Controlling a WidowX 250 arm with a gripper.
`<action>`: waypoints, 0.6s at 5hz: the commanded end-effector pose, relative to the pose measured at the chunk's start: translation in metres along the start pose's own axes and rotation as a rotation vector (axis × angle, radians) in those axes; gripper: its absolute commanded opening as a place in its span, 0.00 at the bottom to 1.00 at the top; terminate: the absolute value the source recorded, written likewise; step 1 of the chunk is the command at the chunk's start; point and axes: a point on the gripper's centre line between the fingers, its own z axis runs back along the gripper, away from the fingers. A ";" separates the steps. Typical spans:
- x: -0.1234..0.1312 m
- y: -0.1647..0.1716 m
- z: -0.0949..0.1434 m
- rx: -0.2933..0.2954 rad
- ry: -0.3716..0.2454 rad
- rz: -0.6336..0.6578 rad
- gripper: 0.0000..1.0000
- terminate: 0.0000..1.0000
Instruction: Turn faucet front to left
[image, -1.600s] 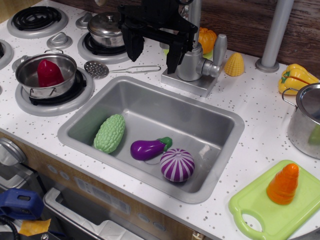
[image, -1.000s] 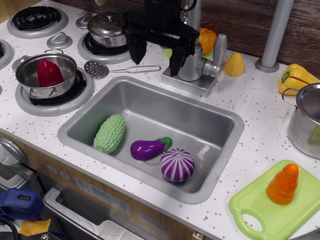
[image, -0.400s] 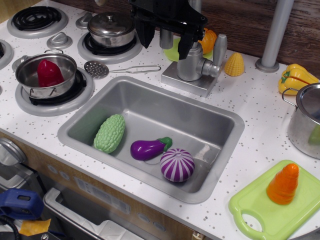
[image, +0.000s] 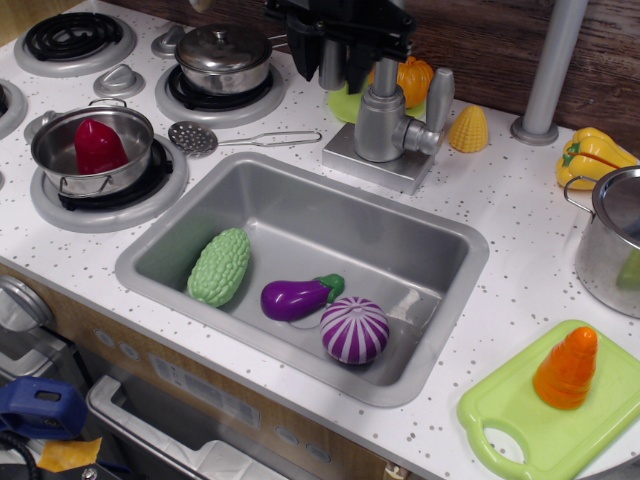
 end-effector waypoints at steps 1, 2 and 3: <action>0.006 0.022 0.008 0.051 -0.083 -0.006 0.00 0.00; 0.012 0.047 0.002 0.057 -0.080 -0.040 0.00 0.00; 0.015 0.065 -0.006 0.066 -0.096 -0.064 0.00 0.00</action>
